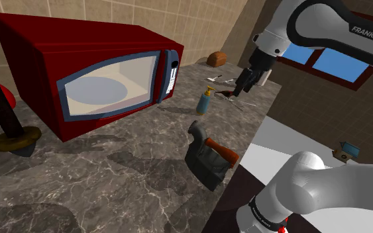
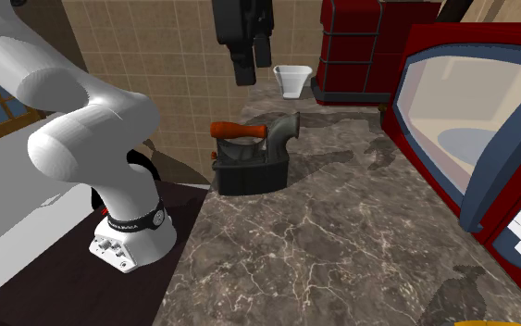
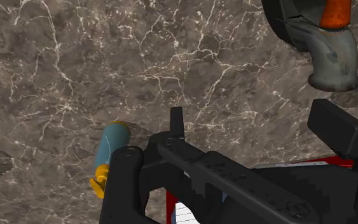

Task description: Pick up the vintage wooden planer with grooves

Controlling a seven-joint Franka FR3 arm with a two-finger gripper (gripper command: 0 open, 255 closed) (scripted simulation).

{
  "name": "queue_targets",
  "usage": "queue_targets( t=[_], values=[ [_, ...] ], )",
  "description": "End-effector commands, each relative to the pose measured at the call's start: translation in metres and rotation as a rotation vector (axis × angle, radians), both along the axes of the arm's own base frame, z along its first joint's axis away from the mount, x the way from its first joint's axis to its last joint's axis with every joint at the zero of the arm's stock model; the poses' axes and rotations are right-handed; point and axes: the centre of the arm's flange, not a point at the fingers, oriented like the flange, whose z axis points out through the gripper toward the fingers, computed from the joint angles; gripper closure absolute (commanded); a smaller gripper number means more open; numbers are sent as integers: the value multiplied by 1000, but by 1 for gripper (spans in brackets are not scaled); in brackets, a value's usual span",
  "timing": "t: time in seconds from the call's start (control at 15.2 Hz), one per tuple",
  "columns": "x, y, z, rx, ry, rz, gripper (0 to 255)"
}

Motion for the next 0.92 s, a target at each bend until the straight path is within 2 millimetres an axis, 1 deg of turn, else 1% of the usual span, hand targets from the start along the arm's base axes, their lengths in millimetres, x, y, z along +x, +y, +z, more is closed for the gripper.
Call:
queue_targets(
  t=[0.0,0.4,0.86],
  values=[
    [0,0,0,0,0,0,0],
    [-6,55,-50,20,66,48,0],
    [-21,120,-106,43,144,104,0]
  ],
)
